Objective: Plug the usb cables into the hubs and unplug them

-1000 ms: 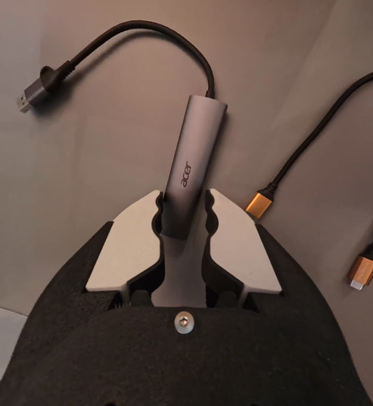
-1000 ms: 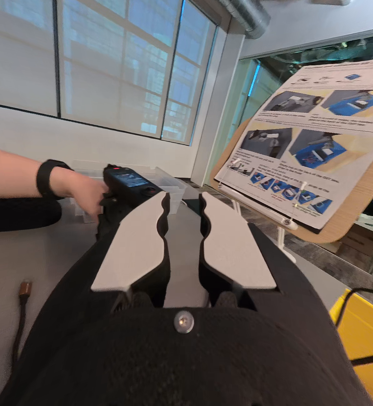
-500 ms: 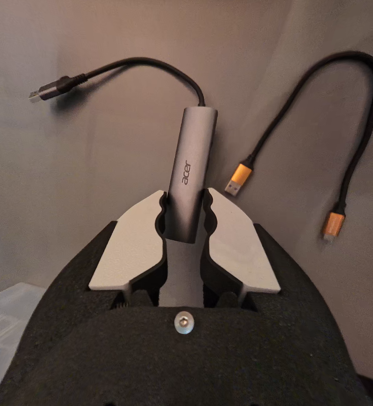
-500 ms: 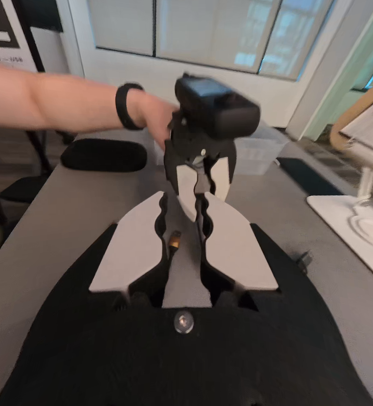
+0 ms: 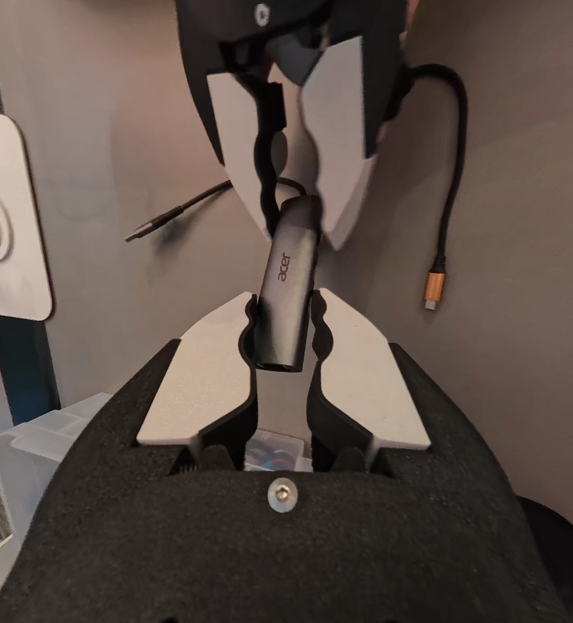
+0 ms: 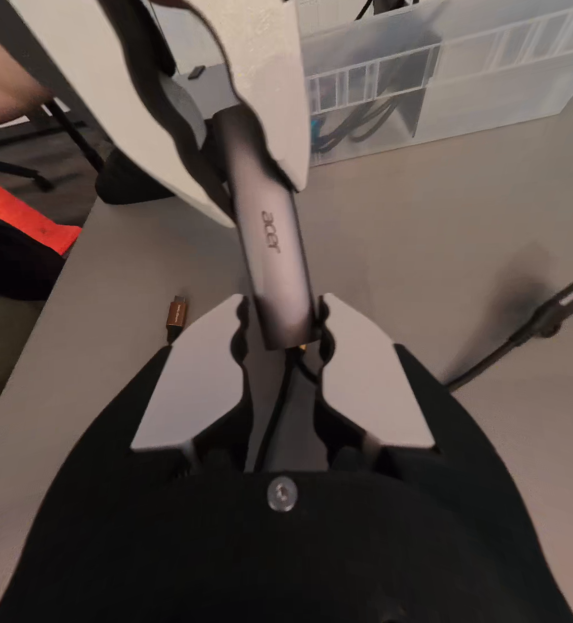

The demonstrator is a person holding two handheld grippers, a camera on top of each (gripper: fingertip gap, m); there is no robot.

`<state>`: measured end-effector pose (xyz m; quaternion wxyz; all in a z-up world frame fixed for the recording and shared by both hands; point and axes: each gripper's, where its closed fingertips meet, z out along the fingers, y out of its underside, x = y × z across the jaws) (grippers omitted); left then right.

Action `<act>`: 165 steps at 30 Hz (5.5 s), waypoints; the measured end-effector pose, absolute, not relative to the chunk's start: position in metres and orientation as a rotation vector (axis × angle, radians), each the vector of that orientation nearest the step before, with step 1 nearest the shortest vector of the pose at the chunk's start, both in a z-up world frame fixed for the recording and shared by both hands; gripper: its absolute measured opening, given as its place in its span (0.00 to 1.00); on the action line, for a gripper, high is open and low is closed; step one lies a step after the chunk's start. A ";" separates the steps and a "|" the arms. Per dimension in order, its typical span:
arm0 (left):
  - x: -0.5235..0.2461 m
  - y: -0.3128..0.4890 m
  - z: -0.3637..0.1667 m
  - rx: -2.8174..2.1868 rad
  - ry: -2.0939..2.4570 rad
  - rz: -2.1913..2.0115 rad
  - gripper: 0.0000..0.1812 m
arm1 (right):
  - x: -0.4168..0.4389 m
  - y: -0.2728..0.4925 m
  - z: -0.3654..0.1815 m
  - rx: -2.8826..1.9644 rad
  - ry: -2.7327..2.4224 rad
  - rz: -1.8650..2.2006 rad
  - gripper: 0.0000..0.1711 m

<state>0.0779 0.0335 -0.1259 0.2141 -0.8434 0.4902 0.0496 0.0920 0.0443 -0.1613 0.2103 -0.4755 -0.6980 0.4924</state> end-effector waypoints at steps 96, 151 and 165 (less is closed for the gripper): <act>0.138 0.039 -0.115 -1.476 1.751 0.039 0.09 | 0.147 0.032 -0.125 -1.359 -1.983 1.939 0.20; 0.030 0.093 -0.042 -1.619 1.269 0.545 0.09 | 0.110 0.051 -0.132 -1.218 -1.872 1.127 0.05; 0.049 0.090 -0.043 -1.584 1.308 0.566 0.09 | 0.197 0.015 0.010 -0.475 -1.490 2.028 0.05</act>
